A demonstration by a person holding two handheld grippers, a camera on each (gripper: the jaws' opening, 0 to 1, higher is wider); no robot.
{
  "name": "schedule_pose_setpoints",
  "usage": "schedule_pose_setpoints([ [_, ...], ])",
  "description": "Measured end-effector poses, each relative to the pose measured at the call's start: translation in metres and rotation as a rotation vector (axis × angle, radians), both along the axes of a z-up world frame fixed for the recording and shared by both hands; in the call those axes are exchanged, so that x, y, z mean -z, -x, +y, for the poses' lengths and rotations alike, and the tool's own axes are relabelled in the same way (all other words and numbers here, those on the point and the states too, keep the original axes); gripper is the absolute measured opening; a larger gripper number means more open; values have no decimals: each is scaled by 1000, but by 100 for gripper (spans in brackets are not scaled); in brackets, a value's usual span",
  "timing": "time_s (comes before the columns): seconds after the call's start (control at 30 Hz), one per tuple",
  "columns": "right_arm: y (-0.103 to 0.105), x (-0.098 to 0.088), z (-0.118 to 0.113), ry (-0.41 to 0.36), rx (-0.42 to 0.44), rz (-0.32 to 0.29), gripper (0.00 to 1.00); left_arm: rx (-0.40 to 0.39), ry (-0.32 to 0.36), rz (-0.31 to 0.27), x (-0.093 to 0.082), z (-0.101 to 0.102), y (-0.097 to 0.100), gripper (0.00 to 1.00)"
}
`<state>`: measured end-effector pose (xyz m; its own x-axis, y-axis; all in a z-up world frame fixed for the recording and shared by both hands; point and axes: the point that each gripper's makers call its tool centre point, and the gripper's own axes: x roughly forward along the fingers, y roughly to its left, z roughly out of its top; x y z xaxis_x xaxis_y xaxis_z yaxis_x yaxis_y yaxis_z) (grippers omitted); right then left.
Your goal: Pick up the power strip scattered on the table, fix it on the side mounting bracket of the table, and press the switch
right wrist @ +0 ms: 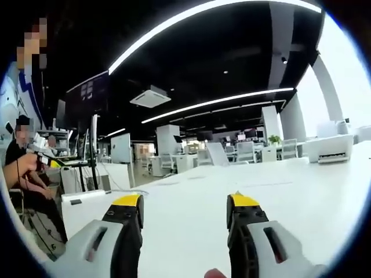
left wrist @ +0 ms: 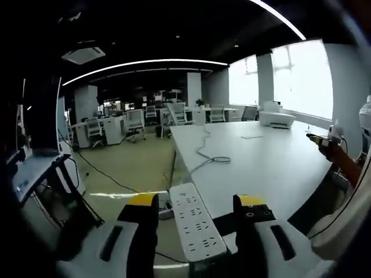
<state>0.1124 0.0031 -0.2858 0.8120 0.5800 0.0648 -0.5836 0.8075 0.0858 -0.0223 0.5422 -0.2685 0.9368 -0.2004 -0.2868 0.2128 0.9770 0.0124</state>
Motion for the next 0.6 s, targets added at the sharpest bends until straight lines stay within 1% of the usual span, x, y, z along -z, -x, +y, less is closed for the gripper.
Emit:
schedule_pose_setpoints([
  [0.13, -1, -2, 2, 7, -5, -3, 54, 4, -8, 8, 0, 3, 1, 56],
  [0.23, -1, -1, 2, 9, -2, 2, 54, 25, -8, 20, 0, 4, 0, 56],
  [0.37, 3, 0, 0, 22, 4, 6, 54, 43, -53, 86, 10, 8, -1, 55],
  [0.6, 5, 5, -4, 25, 18, 20, 54, 70, -69, 143, 19, 8, -2, 55],
])
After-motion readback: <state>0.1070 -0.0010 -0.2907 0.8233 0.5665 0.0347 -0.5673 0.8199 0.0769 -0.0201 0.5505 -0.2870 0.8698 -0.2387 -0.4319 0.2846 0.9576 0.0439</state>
